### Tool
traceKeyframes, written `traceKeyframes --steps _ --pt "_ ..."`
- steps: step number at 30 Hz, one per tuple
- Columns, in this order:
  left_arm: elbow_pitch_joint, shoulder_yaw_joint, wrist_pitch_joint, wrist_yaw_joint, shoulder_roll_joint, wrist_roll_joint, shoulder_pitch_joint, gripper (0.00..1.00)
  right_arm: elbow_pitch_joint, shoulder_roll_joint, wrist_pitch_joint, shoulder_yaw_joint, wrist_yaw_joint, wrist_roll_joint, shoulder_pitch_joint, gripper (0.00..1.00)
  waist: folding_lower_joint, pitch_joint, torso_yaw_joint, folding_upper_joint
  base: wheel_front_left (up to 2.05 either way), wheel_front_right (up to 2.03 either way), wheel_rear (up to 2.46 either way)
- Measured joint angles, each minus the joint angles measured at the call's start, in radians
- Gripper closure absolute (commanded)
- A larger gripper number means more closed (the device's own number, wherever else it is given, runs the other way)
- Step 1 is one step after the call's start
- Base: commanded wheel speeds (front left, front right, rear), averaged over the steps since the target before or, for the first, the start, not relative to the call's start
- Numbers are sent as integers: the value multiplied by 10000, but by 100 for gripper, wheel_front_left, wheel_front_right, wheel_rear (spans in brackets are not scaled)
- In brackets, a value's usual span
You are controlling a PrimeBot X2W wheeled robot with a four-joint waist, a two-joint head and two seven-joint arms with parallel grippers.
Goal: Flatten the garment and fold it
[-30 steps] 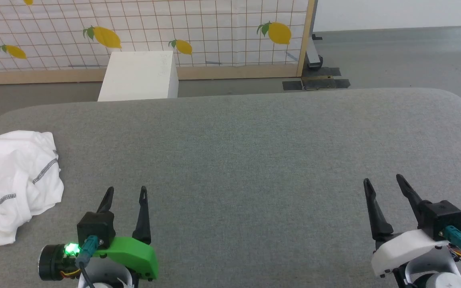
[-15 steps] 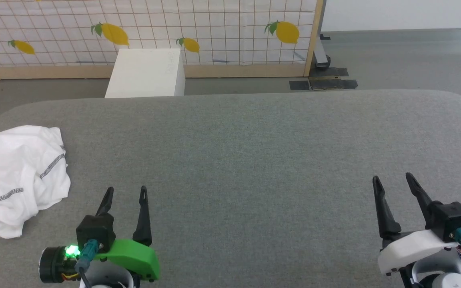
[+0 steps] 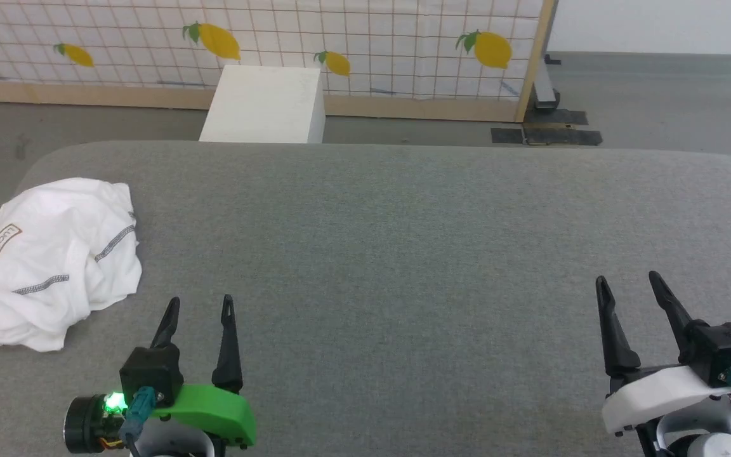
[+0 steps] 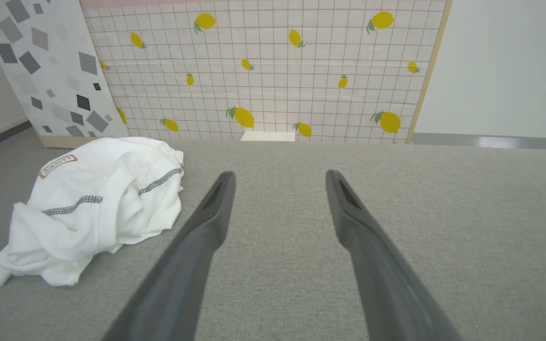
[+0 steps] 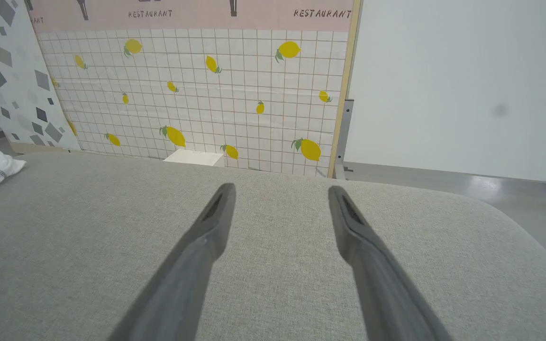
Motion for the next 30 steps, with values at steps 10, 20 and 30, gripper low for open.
traceKeyframes --steps 10,20,30 --pt "-81 -81 -182 167 0 -234 156 0 -6 0 -224 84 0 -2 21 0 0 48 696 0 0 0 0" --pt "-88 -226 -422 270 0 -347 261 0 48 2 -430 330 0 -2 31 0 0 83 1489 0 0 0 0" --pt "-63 -307 -614 357 0 -433 416 0 230 2 -608 654 0 0 35 0 0 25 2347 0 0 0 0"
